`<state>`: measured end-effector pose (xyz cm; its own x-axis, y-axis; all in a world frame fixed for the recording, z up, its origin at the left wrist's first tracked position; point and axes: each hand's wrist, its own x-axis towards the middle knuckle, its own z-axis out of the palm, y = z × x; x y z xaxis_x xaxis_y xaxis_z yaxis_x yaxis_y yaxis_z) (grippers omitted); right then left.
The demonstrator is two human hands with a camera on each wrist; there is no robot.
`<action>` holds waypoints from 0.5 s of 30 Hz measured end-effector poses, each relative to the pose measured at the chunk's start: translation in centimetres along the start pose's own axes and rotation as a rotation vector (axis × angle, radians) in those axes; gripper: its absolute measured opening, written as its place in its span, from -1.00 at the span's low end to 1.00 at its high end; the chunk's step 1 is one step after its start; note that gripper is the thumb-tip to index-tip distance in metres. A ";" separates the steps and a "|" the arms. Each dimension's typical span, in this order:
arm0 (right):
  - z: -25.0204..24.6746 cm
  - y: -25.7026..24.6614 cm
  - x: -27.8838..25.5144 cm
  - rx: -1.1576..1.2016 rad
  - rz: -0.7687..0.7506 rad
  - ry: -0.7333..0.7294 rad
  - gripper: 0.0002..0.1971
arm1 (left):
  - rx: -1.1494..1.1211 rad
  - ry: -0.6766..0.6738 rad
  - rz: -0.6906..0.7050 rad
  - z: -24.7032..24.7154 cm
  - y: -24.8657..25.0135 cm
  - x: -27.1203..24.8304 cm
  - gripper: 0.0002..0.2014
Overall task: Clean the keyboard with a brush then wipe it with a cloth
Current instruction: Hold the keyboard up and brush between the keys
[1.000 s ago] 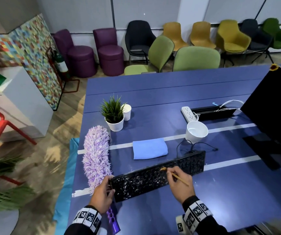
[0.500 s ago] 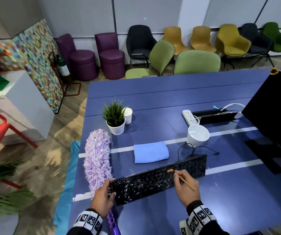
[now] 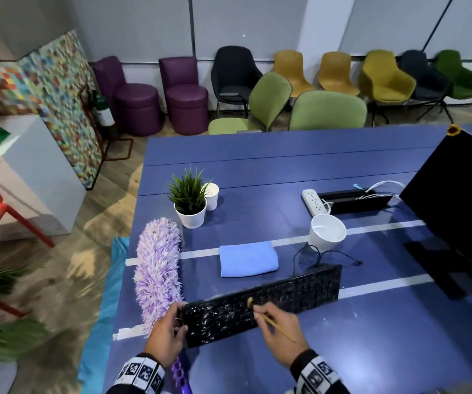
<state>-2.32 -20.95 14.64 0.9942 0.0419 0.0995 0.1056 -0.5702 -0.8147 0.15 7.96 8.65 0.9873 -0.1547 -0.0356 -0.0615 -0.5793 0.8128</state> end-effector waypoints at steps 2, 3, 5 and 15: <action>-0.2 0.4 0.2 -0.024 0.040 0.109 -0.85 | -0.010 -0.005 0.001 -0.1 0.3 -0.1 -0.42; -0.8 1.2 0.4 -0.049 0.093 0.220 -0.86 | -0.018 -0.008 0.005 -0.1 0.5 -0.1 -0.47; -2.3 2.8 0.7 -0.101 0.214 0.428 -0.86 | -0.033 -0.008 0.017 -0.1 0.7 -0.3 -0.51; -2.3 1.2 0.6 -0.009 0.090 0.351 -0.89 | -0.039 -0.029 -0.007 -0.3 0.8 -0.4 -0.41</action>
<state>-1.65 -23.53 15.02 0.9310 -0.2922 0.2188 0.0159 -0.5664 -0.8240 -0.23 7.78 9.52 0.9831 -0.1739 -0.0580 -0.0479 -0.5492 0.8343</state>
